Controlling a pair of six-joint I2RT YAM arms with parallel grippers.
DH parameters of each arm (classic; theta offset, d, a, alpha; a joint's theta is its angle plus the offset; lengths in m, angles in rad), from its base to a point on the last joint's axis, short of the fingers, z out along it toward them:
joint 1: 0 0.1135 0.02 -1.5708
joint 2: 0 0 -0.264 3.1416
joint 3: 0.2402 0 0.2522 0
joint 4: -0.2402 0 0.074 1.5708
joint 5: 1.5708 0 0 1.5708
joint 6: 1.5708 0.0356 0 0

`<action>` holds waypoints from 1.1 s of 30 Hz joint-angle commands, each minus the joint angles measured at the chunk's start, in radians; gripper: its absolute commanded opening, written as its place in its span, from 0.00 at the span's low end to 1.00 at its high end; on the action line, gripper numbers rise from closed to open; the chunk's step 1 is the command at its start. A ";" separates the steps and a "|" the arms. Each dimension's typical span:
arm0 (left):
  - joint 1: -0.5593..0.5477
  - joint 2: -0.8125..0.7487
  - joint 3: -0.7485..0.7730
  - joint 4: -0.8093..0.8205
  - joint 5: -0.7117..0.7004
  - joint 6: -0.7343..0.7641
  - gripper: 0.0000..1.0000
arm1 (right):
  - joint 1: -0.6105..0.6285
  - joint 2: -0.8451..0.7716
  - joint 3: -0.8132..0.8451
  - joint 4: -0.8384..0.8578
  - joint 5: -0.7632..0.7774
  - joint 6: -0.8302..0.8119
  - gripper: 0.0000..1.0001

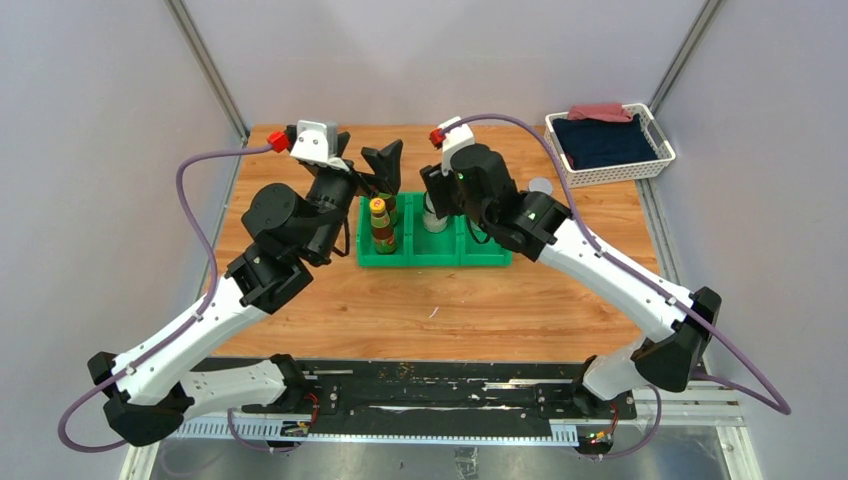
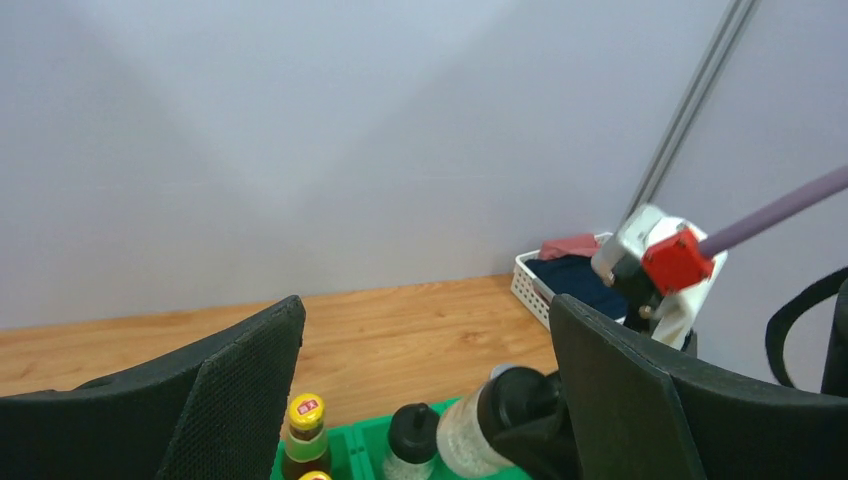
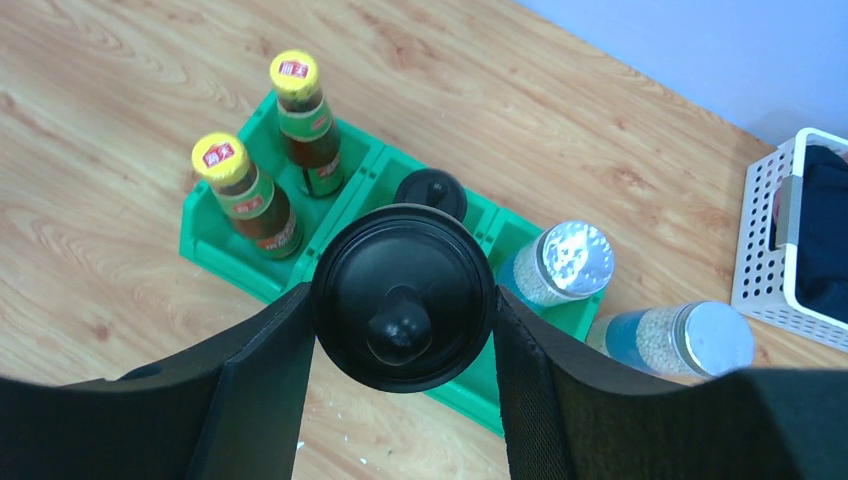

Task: Organize the condiment bottles
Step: Place the bottle in the storage box.

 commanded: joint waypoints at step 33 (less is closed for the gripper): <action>-0.011 -0.027 -0.037 0.063 0.015 0.030 0.94 | 0.022 0.095 -0.221 0.205 0.042 0.130 0.00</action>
